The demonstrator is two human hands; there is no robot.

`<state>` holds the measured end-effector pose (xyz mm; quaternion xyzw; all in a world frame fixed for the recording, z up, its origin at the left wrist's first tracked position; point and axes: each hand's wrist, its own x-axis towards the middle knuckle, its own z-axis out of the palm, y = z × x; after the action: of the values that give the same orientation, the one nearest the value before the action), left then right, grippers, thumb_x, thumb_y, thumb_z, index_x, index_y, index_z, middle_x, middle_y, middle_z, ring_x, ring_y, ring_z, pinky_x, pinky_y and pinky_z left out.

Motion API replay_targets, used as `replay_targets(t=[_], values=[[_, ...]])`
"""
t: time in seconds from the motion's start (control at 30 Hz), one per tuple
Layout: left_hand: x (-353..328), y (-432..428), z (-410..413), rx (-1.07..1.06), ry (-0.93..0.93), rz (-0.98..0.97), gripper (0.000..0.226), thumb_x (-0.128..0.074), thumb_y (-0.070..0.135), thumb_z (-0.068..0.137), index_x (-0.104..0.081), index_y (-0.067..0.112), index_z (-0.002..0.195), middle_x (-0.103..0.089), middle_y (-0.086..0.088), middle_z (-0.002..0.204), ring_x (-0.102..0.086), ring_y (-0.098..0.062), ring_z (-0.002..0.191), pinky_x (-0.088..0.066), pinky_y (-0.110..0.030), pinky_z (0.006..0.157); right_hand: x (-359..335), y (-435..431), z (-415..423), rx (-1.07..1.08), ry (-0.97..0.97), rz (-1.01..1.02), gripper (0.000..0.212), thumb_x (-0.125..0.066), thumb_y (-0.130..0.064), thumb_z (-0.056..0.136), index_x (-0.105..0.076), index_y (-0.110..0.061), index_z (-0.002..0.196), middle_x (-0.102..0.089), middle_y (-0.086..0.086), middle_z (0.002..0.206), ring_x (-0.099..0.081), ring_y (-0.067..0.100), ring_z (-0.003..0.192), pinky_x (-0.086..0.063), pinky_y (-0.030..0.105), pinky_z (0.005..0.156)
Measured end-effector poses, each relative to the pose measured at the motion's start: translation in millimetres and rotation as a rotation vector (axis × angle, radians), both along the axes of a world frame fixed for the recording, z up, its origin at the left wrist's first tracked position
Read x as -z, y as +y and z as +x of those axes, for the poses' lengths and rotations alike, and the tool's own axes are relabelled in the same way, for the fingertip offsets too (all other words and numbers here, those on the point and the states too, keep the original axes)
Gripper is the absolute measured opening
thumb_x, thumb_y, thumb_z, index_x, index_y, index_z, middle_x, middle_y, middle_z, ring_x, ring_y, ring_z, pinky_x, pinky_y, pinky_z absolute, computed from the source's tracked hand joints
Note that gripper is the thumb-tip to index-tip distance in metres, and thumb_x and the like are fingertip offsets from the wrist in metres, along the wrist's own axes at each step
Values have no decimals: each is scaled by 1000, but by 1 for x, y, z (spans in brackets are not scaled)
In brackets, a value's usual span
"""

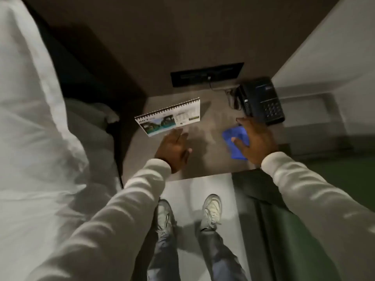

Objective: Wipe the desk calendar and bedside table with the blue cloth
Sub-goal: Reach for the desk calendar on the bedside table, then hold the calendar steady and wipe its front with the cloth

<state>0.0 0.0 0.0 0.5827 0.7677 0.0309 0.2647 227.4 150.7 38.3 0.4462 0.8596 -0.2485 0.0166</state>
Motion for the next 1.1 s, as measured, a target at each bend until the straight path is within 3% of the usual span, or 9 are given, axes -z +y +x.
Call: replay_targets(t=[0.13, 0.23, 0.43, 0.5, 0.63, 0.73, 0.83, 0.93, 1.1], values=[[88, -12, 10, 27, 55, -26, 75, -39, 40, 92, -14, 11, 156, -11, -19, 165, -8, -40, 152, -10, -53, 122, 86, -1, 1, -69, -204, 114, 62, -48, -51, 85, -32, -29, 141, -46, 19, 141, -48, 45, 119, -44, 57, 97], [143, -21, 9, 15, 119, 20, 69, -32, 46, 94, -20, 14, 155, -10, -16, 166, -7, -36, 153, -7, -55, 121, 135, -6, 5, -18, -238, 157, 65, -41, -56, 82, -33, -31, 141, -37, 18, 150, -41, 51, 125, -39, 63, 98], [176, -28, 8, 34, 250, 110, 68, -28, 49, 96, -20, 16, 155, -15, -14, 165, -12, -32, 153, -2, -51, 123, 171, -16, 1, 68, -245, 211, 60, -33, -50, 85, -33, -32, 142, -33, 15, 154, -31, 55, 131, -39, 66, 92], [166, -26, 3, 28, 182, 104, 67, -32, 47, 96, -20, 17, 155, -14, -13, 165, -10, -32, 154, -5, -53, 123, 171, -12, 0, 94, -251, 215, 63, -28, -45, 81, -39, -26, 141, -38, 20, 150, -36, 58, 125, -40, 64, 89], [112, -27, -14, 75, -26, 121, 69, -43, 37, 94, -17, 17, 155, -12, -10, 166, -1, -26, 153, -11, -50, 124, 155, 0, -2, 105, -248, 212, 61, -62, -25, 72, -53, -11, 131, -48, 31, 139, -50, 59, 112, -44, 65, 91], [58, -21, -39, 238, -55, 224, 60, -51, 27, 92, -38, 10, 148, -26, -14, 162, -16, -31, 152, -25, -52, 121, 139, -7, -14, 122, -147, 196, 67, -82, -7, 59, -60, -2, 122, -58, 36, 125, -59, 56, 105, -50, 64, 85], [14, -14, -73, 399, 0, 475, 46, -55, 20, 90, -56, 3, 133, -45, -20, 151, -33, -35, 146, -29, -47, 120, 132, -38, -41, 296, 130, 134, 66, -81, 4, 63, -59, -4, 124, -55, 30, 132, -57, 53, 111, -49, 58, 93], [-13, 3, -117, 518, 0, 549, 51, -46, 24, 95, -48, 1, 140, -39, -20, 155, -26, -36, 150, -25, -53, 120, 133, -74, -77, 384, 406, 189, 49, -60, -1, 78, -57, -7, 127, -54, 23, 136, -57, 46, 115, -48, 51, 97], [-5, 66, -187, 780, 248, 260, 77, -42, 44, 91, -24, -1, 152, -18, -19, 163, -8, -36, 154, -16, -57, 121, 154, -110, -134, 482, 723, 155, 49, -54, -6, 91, -47, -20, 137, -46, 8, 146, -42, 16, 135, -33, 34, 114]])
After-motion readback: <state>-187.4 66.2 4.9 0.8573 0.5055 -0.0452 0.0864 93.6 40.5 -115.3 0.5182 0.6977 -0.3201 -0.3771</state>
